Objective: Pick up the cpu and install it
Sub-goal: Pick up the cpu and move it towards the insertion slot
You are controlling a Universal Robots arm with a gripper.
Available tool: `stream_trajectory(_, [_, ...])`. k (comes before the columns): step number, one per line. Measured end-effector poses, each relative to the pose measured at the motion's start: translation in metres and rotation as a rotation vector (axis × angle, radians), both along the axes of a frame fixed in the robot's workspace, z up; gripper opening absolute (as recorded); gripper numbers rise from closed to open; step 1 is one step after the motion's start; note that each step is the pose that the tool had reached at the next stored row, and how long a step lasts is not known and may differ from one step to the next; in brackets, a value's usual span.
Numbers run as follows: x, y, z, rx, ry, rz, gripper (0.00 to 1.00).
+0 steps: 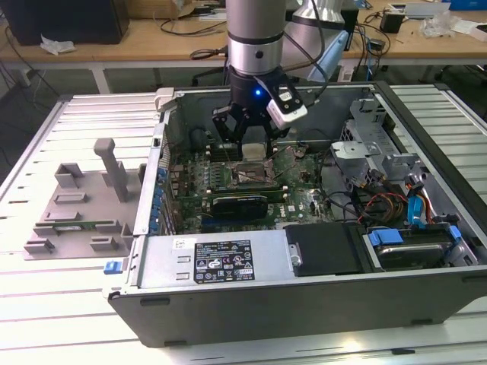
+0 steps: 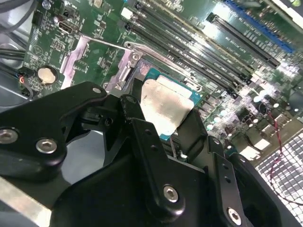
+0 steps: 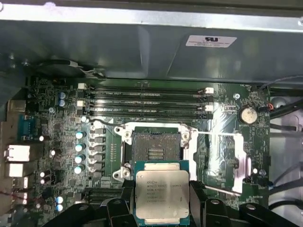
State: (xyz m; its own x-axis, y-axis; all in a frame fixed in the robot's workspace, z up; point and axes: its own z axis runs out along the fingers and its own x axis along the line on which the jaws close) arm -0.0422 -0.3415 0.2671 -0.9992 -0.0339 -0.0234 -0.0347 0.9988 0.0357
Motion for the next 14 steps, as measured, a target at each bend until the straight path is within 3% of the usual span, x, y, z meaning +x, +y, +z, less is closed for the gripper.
stream_trajectory(6, [0.000,0.0038,-0.0066,-0.0005,0.0001,-0.024,0.55])
stream_trajectory(8, [0.000,0.0075,-0.0100,-0.0004,0.0000,-0.028,0.55])
stream_trajectory(14, [-0.001,0.0104,-0.0158,-0.0012,0.0000,-0.031,0.55])
